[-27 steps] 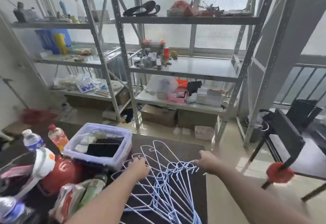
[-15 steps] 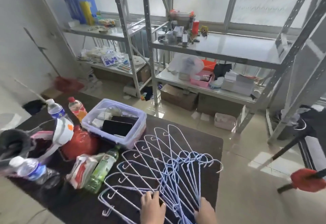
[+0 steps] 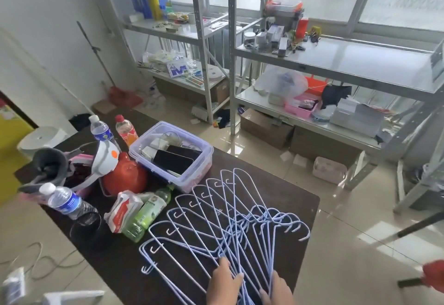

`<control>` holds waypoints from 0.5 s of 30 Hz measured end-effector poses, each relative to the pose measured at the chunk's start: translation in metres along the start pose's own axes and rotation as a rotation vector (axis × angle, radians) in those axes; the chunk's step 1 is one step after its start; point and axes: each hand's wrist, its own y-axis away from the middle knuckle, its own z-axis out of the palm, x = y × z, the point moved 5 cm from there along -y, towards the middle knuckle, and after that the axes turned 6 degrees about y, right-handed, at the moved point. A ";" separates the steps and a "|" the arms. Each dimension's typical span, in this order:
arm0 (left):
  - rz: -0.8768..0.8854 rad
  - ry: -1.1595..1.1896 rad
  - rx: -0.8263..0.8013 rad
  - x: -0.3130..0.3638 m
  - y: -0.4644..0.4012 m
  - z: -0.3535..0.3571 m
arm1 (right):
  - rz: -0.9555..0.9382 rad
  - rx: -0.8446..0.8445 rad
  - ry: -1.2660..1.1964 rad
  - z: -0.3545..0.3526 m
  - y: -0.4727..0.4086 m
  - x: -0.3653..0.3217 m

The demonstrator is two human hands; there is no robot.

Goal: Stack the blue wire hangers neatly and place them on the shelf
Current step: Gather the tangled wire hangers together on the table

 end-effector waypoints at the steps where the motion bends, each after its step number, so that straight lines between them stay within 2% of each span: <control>1: -0.005 -0.014 -0.003 0.001 0.002 0.002 | -0.013 0.005 0.027 0.000 0.000 0.000; 6: -0.002 -0.097 0.033 0.010 0.007 0.004 | -0.045 0.073 0.004 -0.003 0.001 0.004; 9: -0.004 -0.147 -0.001 0.014 0.005 0.005 | 0.023 0.152 -0.001 -0.005 0.008 0.005; 11: 0.028 -0.199 -0.028 0.019 0.004 0.010 | 0.081 0.242 -0.097 0.001 0.004 0.015; 14: 0.052 -0.286 -0.029 0.027 0.001 0.014 | 0.101 0.278 -0.194 0.001 0.005 0.017; 15: 0.071 -0.288 -0.013 0.030 0.001 0.014 | 0.084 0.352 -0.221 -0.004 0.005 0.016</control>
